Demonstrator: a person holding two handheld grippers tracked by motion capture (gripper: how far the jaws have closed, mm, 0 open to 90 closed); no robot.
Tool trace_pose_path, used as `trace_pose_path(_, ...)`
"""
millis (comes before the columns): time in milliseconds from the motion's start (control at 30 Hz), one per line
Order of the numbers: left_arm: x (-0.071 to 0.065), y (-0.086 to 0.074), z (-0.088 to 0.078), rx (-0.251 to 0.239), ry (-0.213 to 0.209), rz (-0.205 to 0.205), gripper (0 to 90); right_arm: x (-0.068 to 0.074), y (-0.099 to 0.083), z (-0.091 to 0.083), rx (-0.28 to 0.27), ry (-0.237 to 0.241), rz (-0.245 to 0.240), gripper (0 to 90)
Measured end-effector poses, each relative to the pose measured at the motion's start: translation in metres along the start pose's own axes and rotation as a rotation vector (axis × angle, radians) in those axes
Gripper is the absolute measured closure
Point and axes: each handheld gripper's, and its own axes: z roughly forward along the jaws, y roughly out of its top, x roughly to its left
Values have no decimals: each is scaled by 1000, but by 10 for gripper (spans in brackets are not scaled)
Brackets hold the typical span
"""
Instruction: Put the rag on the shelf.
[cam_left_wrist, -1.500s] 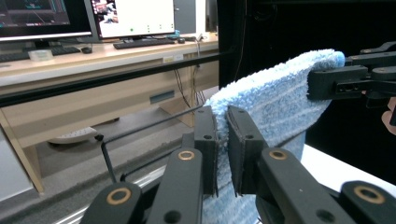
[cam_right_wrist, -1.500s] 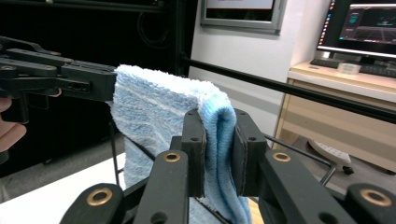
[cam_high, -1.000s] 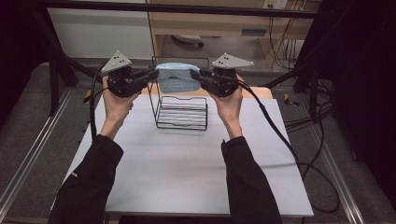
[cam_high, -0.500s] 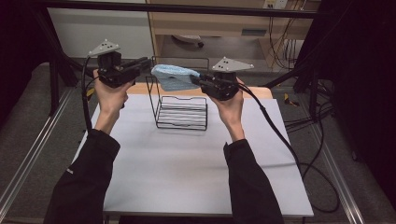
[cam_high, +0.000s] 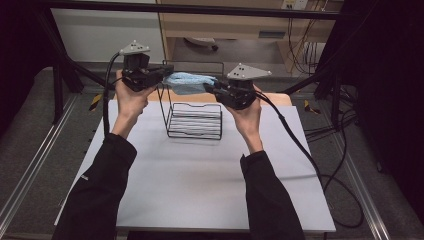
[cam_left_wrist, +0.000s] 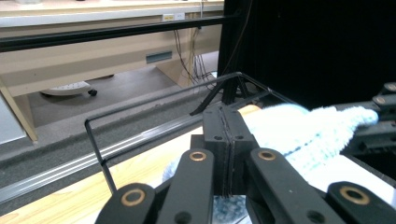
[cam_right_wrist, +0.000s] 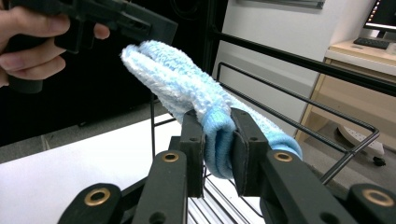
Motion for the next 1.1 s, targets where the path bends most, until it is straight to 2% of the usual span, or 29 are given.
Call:
trace_pose_path(133, 0, -7, -2, 3, -21, -7, 894, 1, 0, 0, 4, 2, 8, 740)
trace_pose_path(267, -1, -14, -2, 2, -25, 0, 894, 1, 0, -1, 12, 11, 26, 697)
trace_pose_path(367, -2, -17, -2, 2, -26, 9, 894, 2, 1, -2, 17, 23, 39, 611)
trace_pose_path(567, -3, -20, -2, 9, -23, 18, 895, 8, 9, -12, 18, 25, 31, 432)
trace_pose_path(667, -4, -22, -2, 11, -22, 24, 895, 10, 16, -17, -5, 28, 40, 406)
trace_pose_path(733, -5, -24, -2, 14, -20, 32, 895, 11, 21, -17, -2, 20, 38, 453)
trace_pose_path(800, -5, -26, -3, 14, -20, 34, 895, 13, 24, -14, 13, 15, 43, 559)
trace_pose_path(833, -5, -27, -3, 12, -16, 38, 895, 13, 25, -12, 21, 14, 50, 633)
trace_pose_path(933, -5, -31, -4, 17, -22, 39, 895, 13, 25, -6, 57, 40, 102, 774)
trace_pose_path(1033, -5, -34, -6, 19, -12, 56, 895, 13, 20, -2, 102, 44, 128, 856)
trace_pose_path(1100, -5, -38, -6, 19, -19, 53, 895, 11, 15, -1, 126, 38, 147, 885)
